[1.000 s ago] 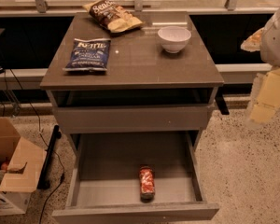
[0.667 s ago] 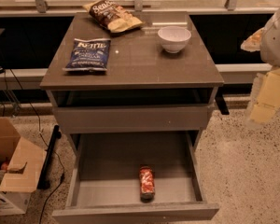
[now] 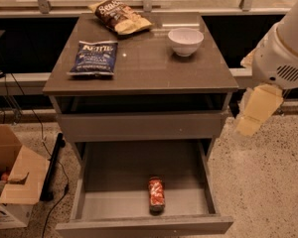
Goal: Pick coke can from middle drawer and place on counter
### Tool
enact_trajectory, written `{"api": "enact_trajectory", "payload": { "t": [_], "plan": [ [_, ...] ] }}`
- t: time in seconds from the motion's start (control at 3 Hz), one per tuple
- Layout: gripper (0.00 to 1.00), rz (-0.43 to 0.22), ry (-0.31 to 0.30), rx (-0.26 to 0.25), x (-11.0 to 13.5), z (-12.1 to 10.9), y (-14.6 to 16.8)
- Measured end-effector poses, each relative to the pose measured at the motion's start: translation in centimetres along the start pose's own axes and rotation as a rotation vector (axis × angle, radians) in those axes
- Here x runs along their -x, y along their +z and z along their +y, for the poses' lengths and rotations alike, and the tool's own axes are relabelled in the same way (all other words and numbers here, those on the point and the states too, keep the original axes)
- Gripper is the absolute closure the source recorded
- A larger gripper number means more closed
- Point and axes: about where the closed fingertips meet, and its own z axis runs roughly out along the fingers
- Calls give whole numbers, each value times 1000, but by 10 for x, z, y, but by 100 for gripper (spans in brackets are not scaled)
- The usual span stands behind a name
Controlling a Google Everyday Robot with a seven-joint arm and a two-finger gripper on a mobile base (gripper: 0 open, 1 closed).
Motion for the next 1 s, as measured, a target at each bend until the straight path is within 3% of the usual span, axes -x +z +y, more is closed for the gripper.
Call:
{"api": "enact_trajectory", "payload": {
  "t": [0.33, 0.67, 1.0],
  "plan": [
    [0, -27, 136, 43, 12, -1, 48],
    [0, -25, 234, 84, 21, -4, 98],
    [0, 16, 338, 143, 13, 0, 148]
  ]
}}
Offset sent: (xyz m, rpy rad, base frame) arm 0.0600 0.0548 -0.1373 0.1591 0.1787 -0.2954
